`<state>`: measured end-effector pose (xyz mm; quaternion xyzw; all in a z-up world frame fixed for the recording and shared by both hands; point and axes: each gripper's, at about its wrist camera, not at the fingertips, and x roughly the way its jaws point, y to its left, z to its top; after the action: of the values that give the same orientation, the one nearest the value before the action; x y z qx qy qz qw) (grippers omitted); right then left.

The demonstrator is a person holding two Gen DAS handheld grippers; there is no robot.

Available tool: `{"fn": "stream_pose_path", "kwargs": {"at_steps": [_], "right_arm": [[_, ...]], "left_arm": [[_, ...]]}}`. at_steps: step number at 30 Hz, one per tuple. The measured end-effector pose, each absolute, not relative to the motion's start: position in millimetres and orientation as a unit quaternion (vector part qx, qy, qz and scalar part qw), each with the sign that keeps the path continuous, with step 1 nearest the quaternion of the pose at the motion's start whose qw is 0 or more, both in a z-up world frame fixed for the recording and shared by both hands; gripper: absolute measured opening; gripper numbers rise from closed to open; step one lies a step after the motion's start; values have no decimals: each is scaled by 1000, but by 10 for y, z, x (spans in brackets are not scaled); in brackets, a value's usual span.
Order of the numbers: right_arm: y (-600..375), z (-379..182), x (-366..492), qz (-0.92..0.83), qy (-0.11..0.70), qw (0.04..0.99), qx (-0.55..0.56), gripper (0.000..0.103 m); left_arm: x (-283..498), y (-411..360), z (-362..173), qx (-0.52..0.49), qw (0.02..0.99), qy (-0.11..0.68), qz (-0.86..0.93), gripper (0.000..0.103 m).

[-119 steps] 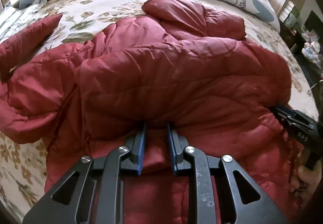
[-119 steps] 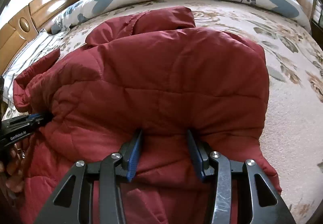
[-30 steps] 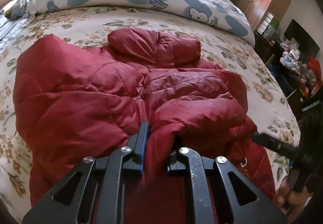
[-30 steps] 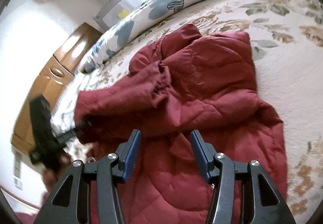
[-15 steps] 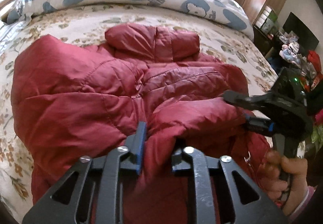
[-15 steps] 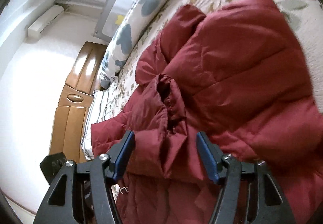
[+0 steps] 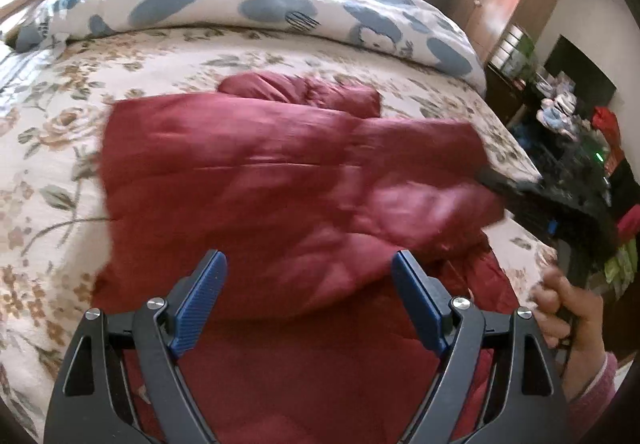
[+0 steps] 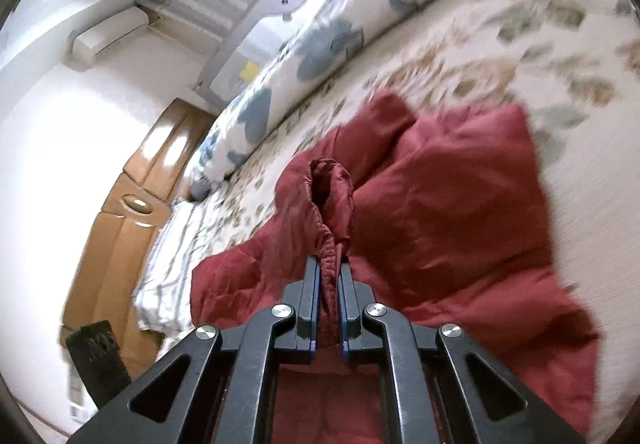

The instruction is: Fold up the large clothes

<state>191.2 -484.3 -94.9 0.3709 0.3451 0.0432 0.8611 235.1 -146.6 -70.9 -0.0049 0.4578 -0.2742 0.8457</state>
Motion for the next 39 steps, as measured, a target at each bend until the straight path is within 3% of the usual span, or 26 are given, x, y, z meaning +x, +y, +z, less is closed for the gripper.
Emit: {"fn": "stream_pose_path", "kwargs": {"at_steps": [3, 5, 8, 15, 22, 24, 26, 32, 39], "right_arm": [[-4917, -928, 1803, 15, 344, 870, 353, 6], [-4965, -1007, 1760, 1, 355, 869, 344, 5], [-4975, -1139, 1754, -20, 372, 867, 330, 3], [-4962, -1277, 1717, -32, 390, 864, 316, 4], [-4708, -722, 1683, -60, 340, 911, 226, 16], [-4566, -681, 1800, -35, 349, 913, 208, 23], [-4367, -759, 1992, -7, 376, 908, 184, 29], [-4202, -1354, 2336, -25, 455, 880, 133, 27], [-4426, -1475, 2283, -40, 451, 877, 161, 27]], "left_arm": [[2493, -1377, -684, -9, 857, 450, -253, 82], [2604, -1354, -690, -6, 863, 445, -239, 65], [2769, -1378, -779, 0, 861, 453, -231, 52], [3003, -1524, -1228, 45, 841, 495, -215, 52], [2984, -1576, -1412, 51, 835, 507, -207, 52], [2995, -1593, -1429, 52, 835, 509, -203, 52], [3013, -1613, -1441, 55, 835, 510, -198, 52], [2946, -1544, -1261, 63, 846, 488, -204, 50], [3177, -1440, -1159, 61, 855, 479, -191, 50]]}}
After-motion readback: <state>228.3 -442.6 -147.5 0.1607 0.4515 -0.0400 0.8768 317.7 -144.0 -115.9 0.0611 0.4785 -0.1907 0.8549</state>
